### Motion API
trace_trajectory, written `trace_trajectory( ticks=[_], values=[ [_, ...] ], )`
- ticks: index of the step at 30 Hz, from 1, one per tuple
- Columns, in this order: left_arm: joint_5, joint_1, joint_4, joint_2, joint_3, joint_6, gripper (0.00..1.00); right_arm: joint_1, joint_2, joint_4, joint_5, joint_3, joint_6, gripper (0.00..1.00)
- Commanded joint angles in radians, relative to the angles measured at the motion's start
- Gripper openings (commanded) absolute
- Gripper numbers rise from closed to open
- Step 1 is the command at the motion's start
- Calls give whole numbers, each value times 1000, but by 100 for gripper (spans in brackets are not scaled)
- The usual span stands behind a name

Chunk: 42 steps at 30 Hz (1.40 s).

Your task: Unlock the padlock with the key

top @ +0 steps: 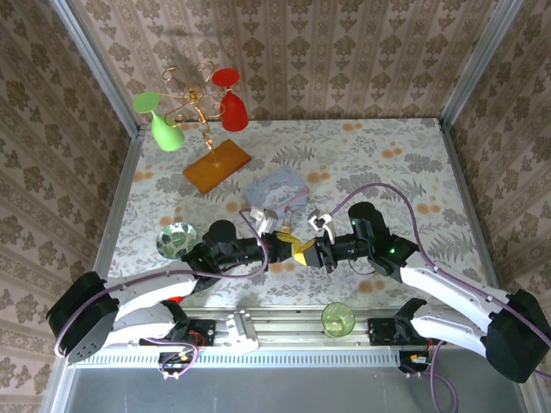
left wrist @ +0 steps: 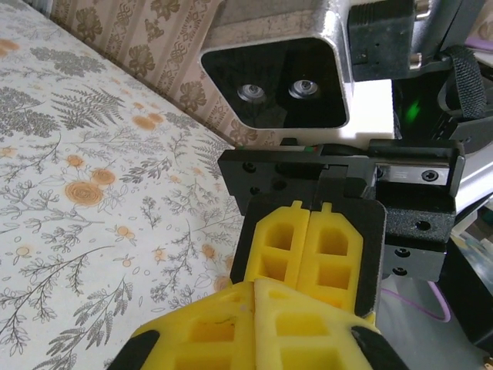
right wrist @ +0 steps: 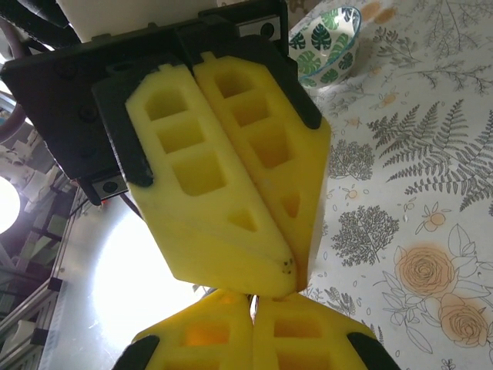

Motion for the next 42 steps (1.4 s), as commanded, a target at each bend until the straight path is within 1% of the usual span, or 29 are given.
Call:
trace_trajectory(
  ticks=[1,4,5,6,8,10,15,17,18,20,24,26,29,31,33,35,37,39,40,41,42],
  values=[
    [41,-7,80,8,2,-24,0,-14,-25,69,-12,-12,20,0],
    [39,-8,85,10,-5,-29,0,-19,-32,98,-6,-19,34,0],
    [34,-8,82,10,-8,-32,5,-20,-32,93,-3,-17,31,0],
    [32,-9,88,9,-12,-35,7,-20,-29,88,-4,-14,29,0],
    [31,-10,99,9,-16,-41,10,-21,-25,86,-3,-13,27,0],
    [31,-10,85,9,-14,-40,9,-23,-30,101,1,-20,33,0],
    [16,-11,95,-1,-21,-54,1,-26,-35,126,19,-33,45,0],
    [19,-11,95,1,-16,-60,1,-26,-32,146,18,-38,54,0],
    [18,-10,97,4,-15,-64,4,-26,-30,165,16,-43,65,0],
    [20,-11,113,8,-22,-69,6,-29,-30,205,16,-53,84,0],
    [-12,4,209,4,-67,-123,15,-29,-25,192,18,-46,77,0],
    [-10,16,266,8,-80,-161,15,-29,-24,183,15,-45,73,0],
    [7,20,277,18,-73,-169,14,-29,-15,187,10,-44,75,0],
    [29,19,266,28,-60,-156,12,-29,-7,190,7,-41,77,0],
    [29,19,232,32,-49,-142,4,-27,1,190,-2,-34,76,0],
    [39,19,229,34,-43,-137,0,-29,7,167,-2,-26,63,0],
    [49,20,221,27,-39,-133,0,-29,3,148,7,-22,55,0],
    [37,20,200,13,-44,-127,0,-30,-9,155,22,-30,61,0],
    [27,21,201,4,-51,-127,0,-30,-15,160,33,-33,65,4],
    [12,21,198,-6,-60,-131,0,-30,-22,162,47,-37,70,20],
    [-9,22,190,-18,-65,-132,0,-29,-28,160,60,-40,73,41]
  ],
)
